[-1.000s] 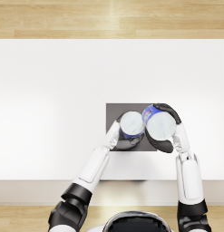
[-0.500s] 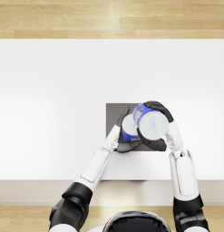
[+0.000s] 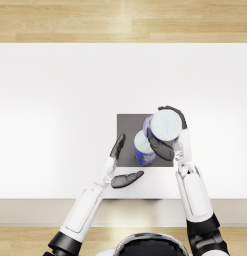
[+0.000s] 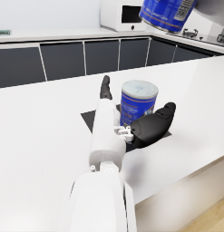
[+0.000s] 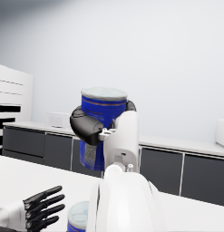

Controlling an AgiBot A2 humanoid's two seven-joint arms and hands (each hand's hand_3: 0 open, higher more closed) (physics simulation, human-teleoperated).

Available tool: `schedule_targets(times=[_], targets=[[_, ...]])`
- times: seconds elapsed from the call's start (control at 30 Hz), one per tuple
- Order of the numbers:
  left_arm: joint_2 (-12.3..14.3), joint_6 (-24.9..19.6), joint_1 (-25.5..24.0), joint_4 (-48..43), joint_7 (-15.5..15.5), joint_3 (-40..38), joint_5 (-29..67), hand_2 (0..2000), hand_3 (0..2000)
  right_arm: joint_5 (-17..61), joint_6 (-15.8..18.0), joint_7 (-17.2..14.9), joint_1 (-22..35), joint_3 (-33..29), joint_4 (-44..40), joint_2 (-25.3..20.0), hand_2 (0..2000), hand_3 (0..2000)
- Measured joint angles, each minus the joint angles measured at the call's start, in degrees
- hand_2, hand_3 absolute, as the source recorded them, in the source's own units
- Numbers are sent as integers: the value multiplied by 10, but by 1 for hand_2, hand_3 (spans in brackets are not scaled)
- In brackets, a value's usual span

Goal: Pick up the blue can on the left and place it in the middle, then pick up the blue can on the right and place it on top of the can in the middle

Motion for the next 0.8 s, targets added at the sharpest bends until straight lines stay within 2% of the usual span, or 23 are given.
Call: schedule_targets(times=[0.2,0.8], targets=[[-14,0,-32,-50,11,-20,0,0,0,0,-17,-9,-14,29,-22,0,2000,1520],[6,0,-48,-148,13,-75,0,0,0,0,-24,-11,-44,37,-75,-5,2000,1520]])
